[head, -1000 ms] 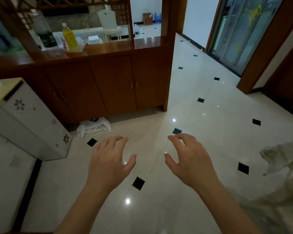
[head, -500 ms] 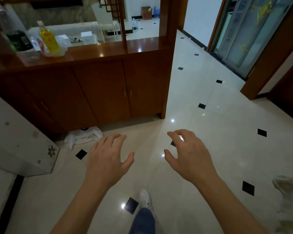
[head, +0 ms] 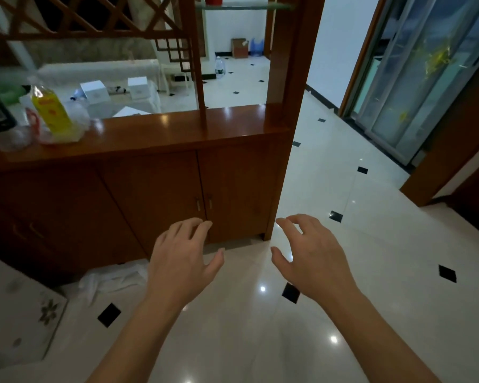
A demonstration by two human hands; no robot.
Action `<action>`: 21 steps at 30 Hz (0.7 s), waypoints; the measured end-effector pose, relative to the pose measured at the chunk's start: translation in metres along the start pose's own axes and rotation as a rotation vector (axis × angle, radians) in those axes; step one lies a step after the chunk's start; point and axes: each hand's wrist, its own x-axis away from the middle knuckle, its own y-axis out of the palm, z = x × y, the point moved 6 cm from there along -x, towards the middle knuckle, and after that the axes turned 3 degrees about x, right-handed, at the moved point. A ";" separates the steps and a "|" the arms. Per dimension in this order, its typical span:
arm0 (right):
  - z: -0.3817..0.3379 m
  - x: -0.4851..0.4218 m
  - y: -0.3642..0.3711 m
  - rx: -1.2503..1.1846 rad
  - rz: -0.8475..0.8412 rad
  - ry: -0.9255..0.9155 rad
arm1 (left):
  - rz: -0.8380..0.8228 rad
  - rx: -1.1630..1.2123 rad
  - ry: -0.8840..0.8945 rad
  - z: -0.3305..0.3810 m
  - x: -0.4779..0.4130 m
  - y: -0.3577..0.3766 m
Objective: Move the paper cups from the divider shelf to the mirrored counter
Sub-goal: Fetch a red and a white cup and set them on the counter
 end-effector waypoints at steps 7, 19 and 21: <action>0.041 -0.102 0.044 -0.009 -0.005 0.001 | -0.009 -0.007 -0.020 -0.006 -0.106 0.029; 0.125 -0.327 0.111 -0.136 -0.086 -0.089 | 0.058 -0.015 -0.152 0.005 -0.320 0.076; 0.135 -0.365 0.111 -0.149 -0.066 -0.109 | 0.074 -0.021 -0.188 0.006 -0.351 0.077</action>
